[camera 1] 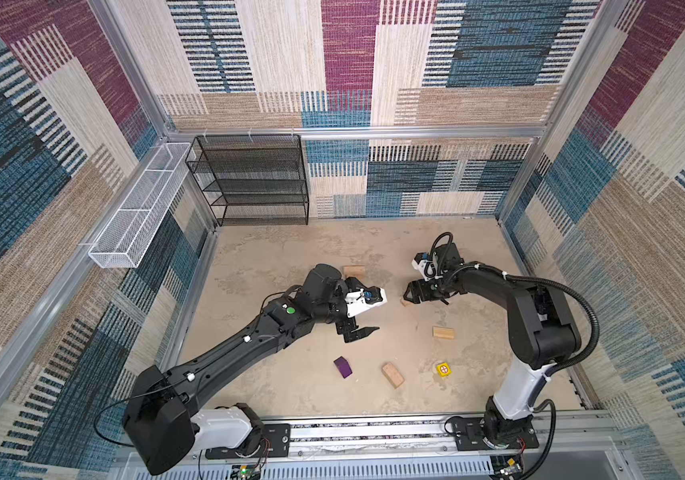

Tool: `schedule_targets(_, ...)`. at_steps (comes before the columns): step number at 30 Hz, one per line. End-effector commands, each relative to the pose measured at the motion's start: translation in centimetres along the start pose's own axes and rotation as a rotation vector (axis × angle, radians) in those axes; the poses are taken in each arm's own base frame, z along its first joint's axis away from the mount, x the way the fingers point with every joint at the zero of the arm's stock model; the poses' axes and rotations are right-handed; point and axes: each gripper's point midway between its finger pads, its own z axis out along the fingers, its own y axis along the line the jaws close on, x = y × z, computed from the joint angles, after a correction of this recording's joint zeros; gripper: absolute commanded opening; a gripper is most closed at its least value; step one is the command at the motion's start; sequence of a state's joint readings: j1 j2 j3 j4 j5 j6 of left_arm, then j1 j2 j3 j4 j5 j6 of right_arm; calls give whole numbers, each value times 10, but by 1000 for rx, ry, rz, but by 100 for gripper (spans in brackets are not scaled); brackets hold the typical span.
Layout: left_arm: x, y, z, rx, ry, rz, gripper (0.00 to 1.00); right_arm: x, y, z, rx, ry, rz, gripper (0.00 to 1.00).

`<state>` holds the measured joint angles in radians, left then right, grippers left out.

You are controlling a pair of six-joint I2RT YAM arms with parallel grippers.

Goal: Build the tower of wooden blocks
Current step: 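Lower the right gripper and close it on the loose wooden block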

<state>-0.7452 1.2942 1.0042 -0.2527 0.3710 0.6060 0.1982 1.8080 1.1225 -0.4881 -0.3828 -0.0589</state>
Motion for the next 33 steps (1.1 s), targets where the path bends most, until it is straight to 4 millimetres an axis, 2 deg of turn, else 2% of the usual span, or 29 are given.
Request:
schedule_targets(1,-4,-2,-3,7,-7,27,100,3,9,-4,-32,0,7,80)
schedule_targets(9,-6,-3,-5,8,-10,32,100,-4,8,-13,44,-23,0,80)
schedule_targets(12,-6,-1,-5,-5,-7,37,100,-9,7,-15,121,-30,-20,85)
schedule_targets(17,-7,11,-8,-80,-5,34,100,-12,13,-10,199,-35,-65,93)
schedule_targets(21,-4,28,-11,-180,16,23,100,-12,10,-7,243,-35,-74,100)
schedule_targets(26,0,44,-14,-274,37,15,100,-8,9,0,256,-13,-80,100)
schedule_targets(33,0,44,-13,-272,37,10,100,-8,13,8,265,5,-95,98)
